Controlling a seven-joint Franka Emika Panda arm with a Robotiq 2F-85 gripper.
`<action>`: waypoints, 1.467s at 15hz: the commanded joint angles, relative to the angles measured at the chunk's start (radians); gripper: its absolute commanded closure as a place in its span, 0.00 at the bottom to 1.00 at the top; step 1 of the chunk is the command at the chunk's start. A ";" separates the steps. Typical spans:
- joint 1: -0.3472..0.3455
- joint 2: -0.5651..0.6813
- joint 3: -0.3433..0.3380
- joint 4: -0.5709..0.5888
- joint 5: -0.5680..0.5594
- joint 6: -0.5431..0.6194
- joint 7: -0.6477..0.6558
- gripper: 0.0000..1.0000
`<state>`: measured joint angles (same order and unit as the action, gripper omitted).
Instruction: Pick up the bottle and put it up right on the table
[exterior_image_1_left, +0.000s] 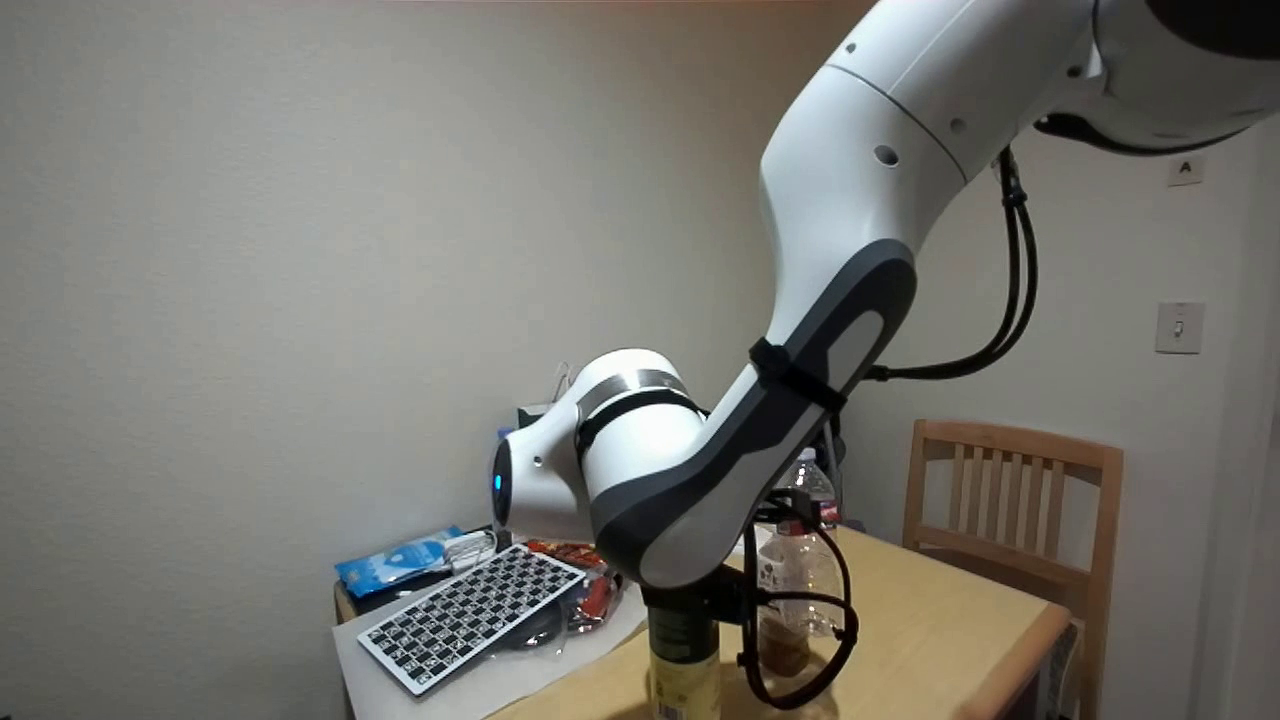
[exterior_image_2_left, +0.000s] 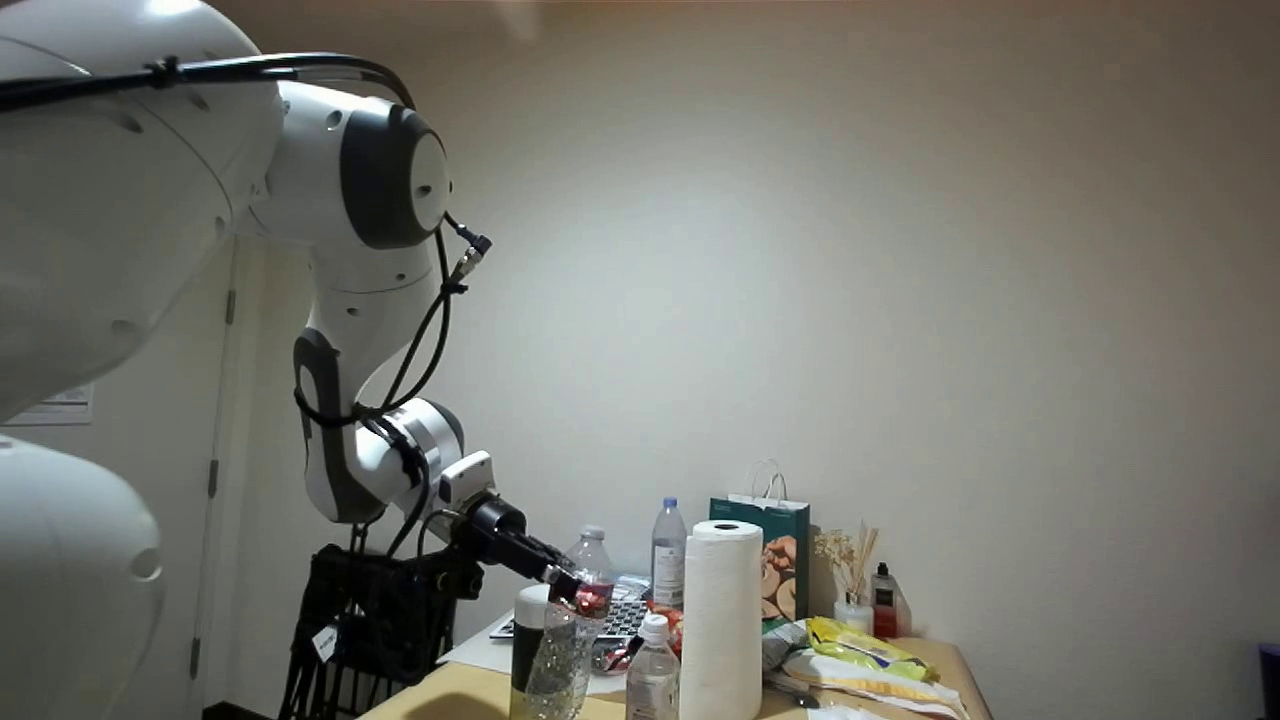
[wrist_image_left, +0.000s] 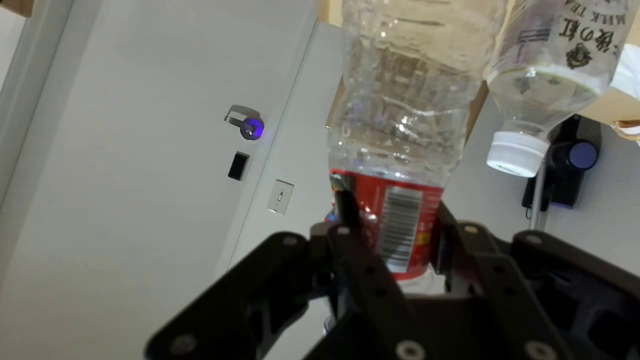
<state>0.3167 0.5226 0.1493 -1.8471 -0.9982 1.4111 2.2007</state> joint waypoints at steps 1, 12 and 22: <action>0.012 0.020 0.004 0.016 -0.042 -0.010 -0.040 0.91; 0.027 0.034 0.034 -0.003 -0.152 0.042 -0.103 0.43; 0.020 0.031 0.035 -0.003 -0.165 0.048 -0.113 0.00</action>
<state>0.3456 0.5607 0.1806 -1.8433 -1.1430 1.4424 2.1213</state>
